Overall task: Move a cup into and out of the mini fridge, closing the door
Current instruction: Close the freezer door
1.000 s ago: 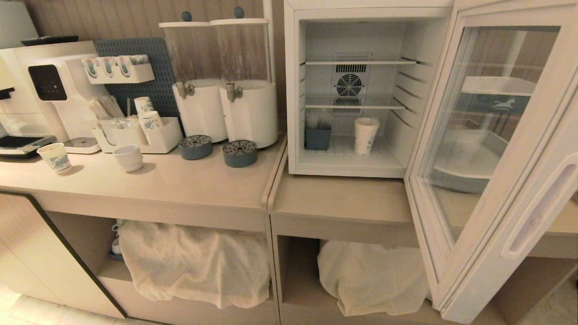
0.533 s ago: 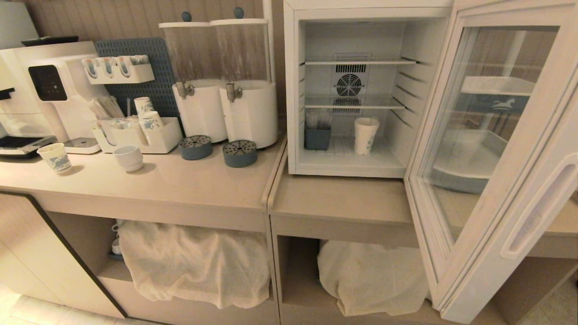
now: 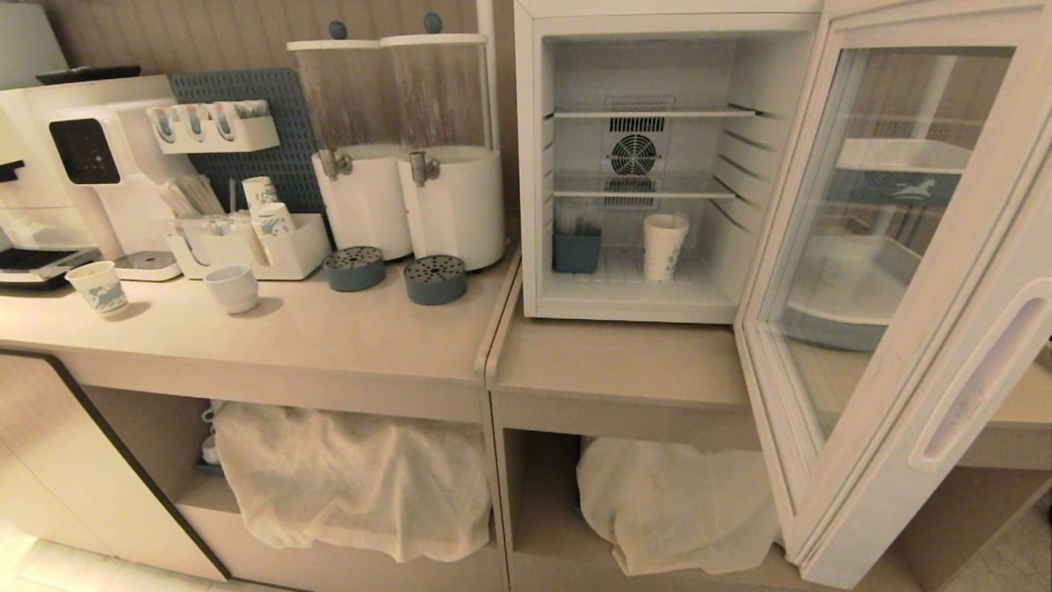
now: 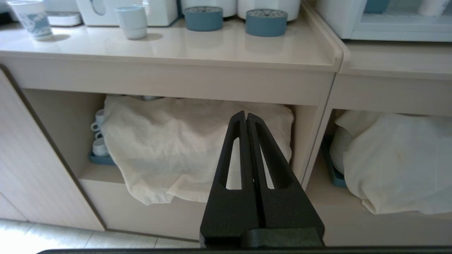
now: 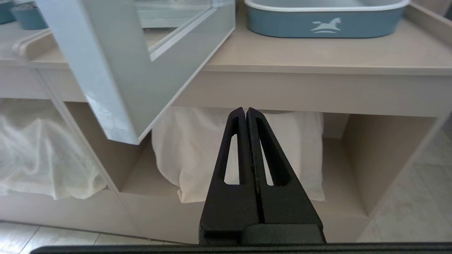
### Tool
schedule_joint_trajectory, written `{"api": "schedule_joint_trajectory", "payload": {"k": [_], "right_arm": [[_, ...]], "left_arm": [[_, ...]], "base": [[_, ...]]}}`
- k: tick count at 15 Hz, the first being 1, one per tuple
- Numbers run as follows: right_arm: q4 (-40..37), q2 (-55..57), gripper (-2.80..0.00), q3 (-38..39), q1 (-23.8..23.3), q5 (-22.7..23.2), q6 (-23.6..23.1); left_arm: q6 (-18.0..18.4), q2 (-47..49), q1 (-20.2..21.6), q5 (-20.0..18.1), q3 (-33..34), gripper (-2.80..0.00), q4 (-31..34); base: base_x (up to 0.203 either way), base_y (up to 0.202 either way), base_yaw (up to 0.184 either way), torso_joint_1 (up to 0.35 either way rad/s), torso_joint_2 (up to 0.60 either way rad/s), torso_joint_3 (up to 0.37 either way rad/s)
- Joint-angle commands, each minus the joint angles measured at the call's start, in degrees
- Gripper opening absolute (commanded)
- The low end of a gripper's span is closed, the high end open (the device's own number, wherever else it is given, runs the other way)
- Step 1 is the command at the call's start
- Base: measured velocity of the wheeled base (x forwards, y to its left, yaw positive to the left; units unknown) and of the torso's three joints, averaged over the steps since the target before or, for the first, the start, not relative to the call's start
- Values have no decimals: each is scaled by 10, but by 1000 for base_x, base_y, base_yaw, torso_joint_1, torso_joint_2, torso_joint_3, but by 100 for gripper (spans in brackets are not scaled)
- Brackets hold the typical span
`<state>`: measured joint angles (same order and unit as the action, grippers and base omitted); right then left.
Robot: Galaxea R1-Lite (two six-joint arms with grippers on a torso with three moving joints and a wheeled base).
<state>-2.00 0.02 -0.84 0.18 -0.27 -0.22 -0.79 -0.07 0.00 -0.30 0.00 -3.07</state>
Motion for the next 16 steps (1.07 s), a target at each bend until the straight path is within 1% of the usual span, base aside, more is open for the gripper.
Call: {"api": "schedule_joint_trajectory", "payload": {"k": [1,8,14,16], "right_arm": [[0,0,-280,0,0,0,0],[0,0,-280,0,0,0,0],[0,0,-280,0,0,0,0],[0,0,-280,0,0,0,0]], "left_arm": [[0,1,0,-1,10,-280,0],[0,1,0,-1,10,-280,0],[0,1,0,0,10,-280,0],[0,1,0,0,10,-280,0]], "base": [[0,0,0,0,0,0],[0,0,0,0,0,0],[3,5,-102,1,4,-1],[0,0,0,0,0,0]]}}
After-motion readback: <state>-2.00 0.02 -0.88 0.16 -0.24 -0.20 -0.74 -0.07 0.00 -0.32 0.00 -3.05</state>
